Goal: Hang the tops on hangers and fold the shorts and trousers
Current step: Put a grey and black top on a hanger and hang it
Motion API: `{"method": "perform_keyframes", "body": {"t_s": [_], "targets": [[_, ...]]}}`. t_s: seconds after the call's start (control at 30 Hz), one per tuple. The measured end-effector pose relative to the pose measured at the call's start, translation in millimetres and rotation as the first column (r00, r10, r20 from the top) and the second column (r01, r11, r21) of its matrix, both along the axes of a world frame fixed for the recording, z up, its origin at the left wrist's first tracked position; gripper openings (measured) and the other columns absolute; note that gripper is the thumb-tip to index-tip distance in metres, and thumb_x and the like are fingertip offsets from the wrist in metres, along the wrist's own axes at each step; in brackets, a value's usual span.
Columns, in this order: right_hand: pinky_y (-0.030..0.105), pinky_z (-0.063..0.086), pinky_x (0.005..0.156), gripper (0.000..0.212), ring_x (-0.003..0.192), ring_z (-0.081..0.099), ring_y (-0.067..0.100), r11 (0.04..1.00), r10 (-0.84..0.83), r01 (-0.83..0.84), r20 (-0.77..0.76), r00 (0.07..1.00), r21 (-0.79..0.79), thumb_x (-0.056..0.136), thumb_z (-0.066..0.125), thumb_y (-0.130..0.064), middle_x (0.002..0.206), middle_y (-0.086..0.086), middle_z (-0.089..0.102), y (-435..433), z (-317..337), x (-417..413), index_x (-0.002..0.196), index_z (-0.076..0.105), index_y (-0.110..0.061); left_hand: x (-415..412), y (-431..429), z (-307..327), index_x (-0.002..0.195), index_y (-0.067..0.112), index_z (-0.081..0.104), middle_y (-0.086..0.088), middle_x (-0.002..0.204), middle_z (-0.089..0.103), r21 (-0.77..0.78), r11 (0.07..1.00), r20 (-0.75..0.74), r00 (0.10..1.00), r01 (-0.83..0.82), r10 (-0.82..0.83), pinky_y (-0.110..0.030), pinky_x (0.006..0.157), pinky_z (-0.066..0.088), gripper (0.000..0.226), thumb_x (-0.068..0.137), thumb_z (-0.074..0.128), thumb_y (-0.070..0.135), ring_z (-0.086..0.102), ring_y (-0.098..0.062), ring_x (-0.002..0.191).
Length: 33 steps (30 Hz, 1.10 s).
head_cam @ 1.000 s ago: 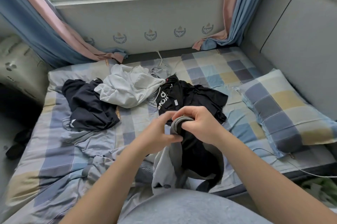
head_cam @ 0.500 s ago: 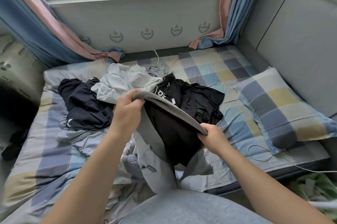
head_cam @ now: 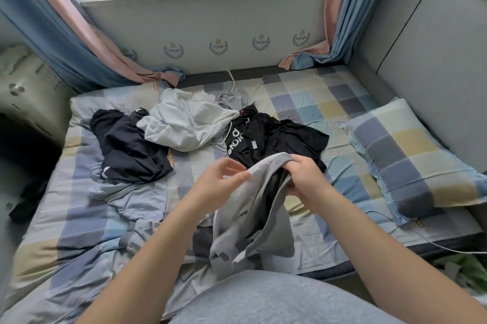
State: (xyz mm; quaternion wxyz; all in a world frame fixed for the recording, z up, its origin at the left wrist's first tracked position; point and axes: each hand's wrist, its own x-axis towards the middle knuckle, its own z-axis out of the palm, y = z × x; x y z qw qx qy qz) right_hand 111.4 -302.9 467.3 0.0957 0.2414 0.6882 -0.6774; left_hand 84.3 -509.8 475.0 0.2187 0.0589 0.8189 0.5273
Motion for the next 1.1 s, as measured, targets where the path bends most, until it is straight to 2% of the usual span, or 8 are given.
{"method": "perform_keyframes", "body": {"t_s": [0.17,0.3,0.43,0.5,0.67,0.8,0.97,1.1], "targets": [[0.036,0.057,0.062,0.021,0.07,0.065,0.026,0.975,-0.11,0.097,-0.059,0.992,-0.2,0.1,0.046,-0.008,0.079,0.016,0.064,-9,21,-6,0.098,0.065,0.0,21,15,-6,0.104,0.025,0.068,0.008,0.102,0.073,-0.039,0.952,0.097,0.949,0.304,-0.299,-0.029,0.085,0.056,0.061,0.062,0.072,0.068,0.069,-0.006,0.093],[0.027,0.055,0.054,0.021,0.064,0.069,0.016,0.935,-0.187,0.148,-0.092,0.978,-0.322,0.1,0.048,-0.007,0.07,0.008,0.068,-12,27,-10,0.088,0.065,-0.004,33,24,-11,0.089,0.04,0.057,0.021,0.088,0.066,-0.064,0.95,0.081,0.95,0.306,-0.301,-0.028,0.071,0.053,0.042,0.063,0.074,0.068,0.066,-0.003,0.08],[0.029,0.056,0.054,0.014,0.061,0.069,0.016,0.896,-0.284,0.237,-0.074,0.956,-0.376,0.099,0.049,-0.005,0.07,0.008,0.067,-11,30,-16,0.093,0.062,-0.003,29,27,-17,0.087,0.029,0.055,0.012,0.079,0.062,-0.316,0.932,-0.024,0.981,0.175,-0.193,-0.028,0.056,0.043,0.011,0.089,0.062,0.038,0.061,-0.013,0.073],[0.032,0.057,0.055,0.013,0.065,0.07,0.017,0.886,-0.307,0.257,-0.07,0.949,-0.386,0.099,0.05,-0.004,0.074,0.01,0.068,-11,30,-17,0.093,0.061,-0.004,22,23,-22,0.071,0.019,0.05,0.004,0.061,0.051,-0.396,0.915,-0.092,0.989,0.071,-0.117,-0.03,0.049,0.032,0.025,0.096,0.05,0.022,0.049,-0.018,0.059],[0.044,0.062,0.068,0.011,0.086,0.074,0.026,0.88,-0.286,0.233,-0.068,0.956,-0.414,0.101,0.051,-0.006,0.096,0.011,0.074,0,31,-11,0.108,0.06,-0.007,-1,12,-14,0.07,0.017,0.056,0.006,0.059,0.049,-0.07,0.983,-0.004,0.985,-0.171,0.171,-0.027,0.055,0.033,0.034,0.103,0.048,0.016,0.044,-0.011,0.056],[0.04,0.063,0.071,0.011,0.087,0.075,0.023,0.912,-0.189,0.141,-0.09,0.978,-0.385,0.101,0.053,-0.009,0.098,0.008,0.077,1,31,-2,0.108,0.062,-0.01,-13,6,3,0.081,0.018,0.065,0.003,0.065,0.064,0.21,0.862,0.216,0.881,-0.462,0.42,-0.019,0.052,0.044,0.029,0.105,0.049,0.021,0.057,-0.01,0.06],[0.042,0.052,0.098,0.029,0.111,0.066,0.015,0.98,0.156,-0.167,-0.107,0.982,-0.104,0.094,0.068,-0.025,0.123,0.003,0.068,-15,18,13,0.121,0.058,-0.02,-15,9,38,0.099,0.006,0.053,-0.009,0.073,0.075,0.484,0.611,0.52,0.767,-0.627,0.376,-0.03,0.05,0.057,0.023,0.109,0.039,0.021,0.074,-0.022,0.061],[0.012,0.045,0.093,0.068,0.116,0.052,-0.016,0.92,0.391,-0.388,-0.106,0.914,0.052,0.073,0.081,-0.045,0.127,-0.023,0.057,-40,-1,23,0.132,0.048,-0.034,-10,16,56,0.115,-0.005,0.051,-0.023,0.091,0.075,0.58,0.581,0.528,0.807,-0.571,0.266,-0.037,0.061,0.061,0.029,0.109,0.036,0.02,0.076,-0.032,0.077]]}}
